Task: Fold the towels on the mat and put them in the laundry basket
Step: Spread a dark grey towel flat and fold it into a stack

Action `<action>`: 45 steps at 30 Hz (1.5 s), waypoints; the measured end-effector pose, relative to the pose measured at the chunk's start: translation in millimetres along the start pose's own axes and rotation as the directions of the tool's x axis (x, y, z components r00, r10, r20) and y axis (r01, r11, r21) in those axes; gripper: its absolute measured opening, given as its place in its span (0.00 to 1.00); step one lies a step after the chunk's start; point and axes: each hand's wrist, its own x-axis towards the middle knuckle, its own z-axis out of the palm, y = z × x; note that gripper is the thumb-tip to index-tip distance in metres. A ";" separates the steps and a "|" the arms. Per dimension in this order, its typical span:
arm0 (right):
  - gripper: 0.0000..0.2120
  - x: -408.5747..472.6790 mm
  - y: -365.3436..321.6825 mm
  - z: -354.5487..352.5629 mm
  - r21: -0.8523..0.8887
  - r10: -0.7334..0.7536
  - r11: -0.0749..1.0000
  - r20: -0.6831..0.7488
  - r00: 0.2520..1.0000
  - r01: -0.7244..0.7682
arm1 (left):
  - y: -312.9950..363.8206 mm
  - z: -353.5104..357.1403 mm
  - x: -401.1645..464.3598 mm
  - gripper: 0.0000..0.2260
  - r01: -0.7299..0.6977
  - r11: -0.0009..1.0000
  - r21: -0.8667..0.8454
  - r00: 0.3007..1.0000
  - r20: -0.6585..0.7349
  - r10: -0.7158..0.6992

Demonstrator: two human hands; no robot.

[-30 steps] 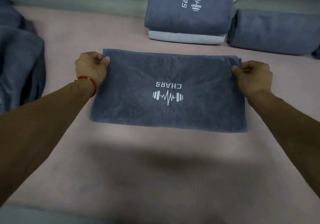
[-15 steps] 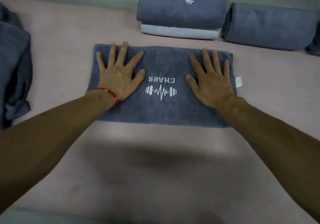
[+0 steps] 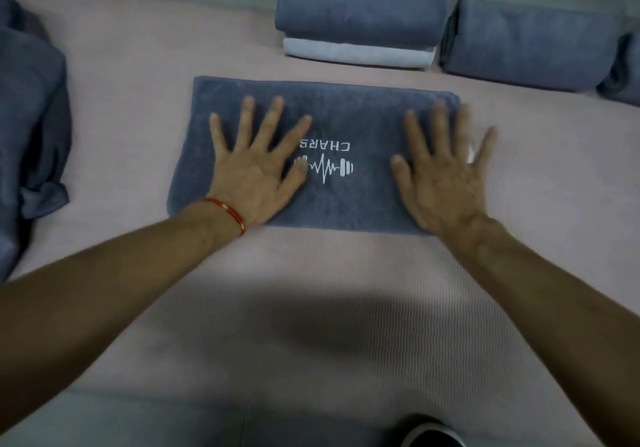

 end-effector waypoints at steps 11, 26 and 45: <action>0.37 -53.2 17.6 24.5 0.117 0.120 0.984 0.096 0.988 -0.131 | -35.8 14.1 -32.8 0.28 0.089 0.996 -0.015 0.996 0.033 -0.088; 0.31 26.4 29.6 -20.5 0.443 0.436 0.721 0.307 0.846 -0.533 | 76.2 24.0 -9.3 0.29 -0.069 0.998 -0.010 0.996 0.052 0.069; 0.14 26.1 45.8 -73.4 0.568 0.318 0.469 0.606 0.729 -0.676 | 59.7 3.5 -27.6 0.27 -0.031 0.999 -0.028 0.987 0.159 0.035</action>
